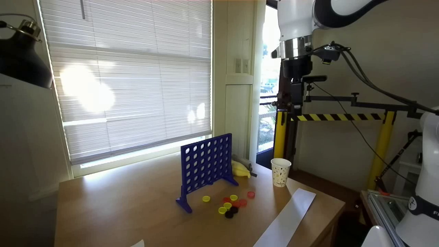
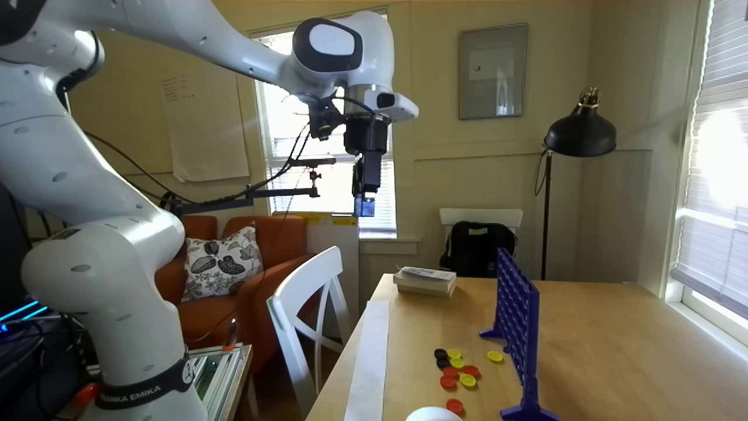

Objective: Group up the circles in color sequence

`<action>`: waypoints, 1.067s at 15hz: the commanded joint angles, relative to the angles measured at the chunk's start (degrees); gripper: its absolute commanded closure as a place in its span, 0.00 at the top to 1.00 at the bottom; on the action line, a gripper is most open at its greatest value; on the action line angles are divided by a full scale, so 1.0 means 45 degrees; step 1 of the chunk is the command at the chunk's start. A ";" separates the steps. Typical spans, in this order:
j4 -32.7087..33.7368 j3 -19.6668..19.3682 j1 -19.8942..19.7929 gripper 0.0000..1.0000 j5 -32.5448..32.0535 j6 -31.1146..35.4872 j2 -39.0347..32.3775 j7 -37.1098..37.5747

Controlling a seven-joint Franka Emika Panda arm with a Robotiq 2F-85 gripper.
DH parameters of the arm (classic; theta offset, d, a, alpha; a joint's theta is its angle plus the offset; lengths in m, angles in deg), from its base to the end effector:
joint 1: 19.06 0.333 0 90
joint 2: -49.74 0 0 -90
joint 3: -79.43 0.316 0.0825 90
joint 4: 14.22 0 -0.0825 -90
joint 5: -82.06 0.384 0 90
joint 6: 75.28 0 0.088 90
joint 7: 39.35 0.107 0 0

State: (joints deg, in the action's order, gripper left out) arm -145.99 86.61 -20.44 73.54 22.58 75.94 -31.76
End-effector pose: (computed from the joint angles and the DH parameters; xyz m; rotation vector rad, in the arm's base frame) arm 0.3990 0.0313 0.5118 2.9219 -0.0251 -0.1693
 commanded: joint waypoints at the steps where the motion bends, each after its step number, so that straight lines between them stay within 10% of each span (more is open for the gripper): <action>1: -0.0172 -0.0192 0.0256 1.00 -0.0173 0.0432 -0.0150 0.0140; 10: -0.3258 -0.1508 0.1346 1.00 0.2142 0.8037 -0.1164 -0.3126; 16: -0.3836 -0.1728 0.1803 1.00 0.3348 0.9770 -0.2884 -0.4837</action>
State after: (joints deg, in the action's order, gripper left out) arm -162.83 79.20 -13.23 86.77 63.59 66.73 -50.85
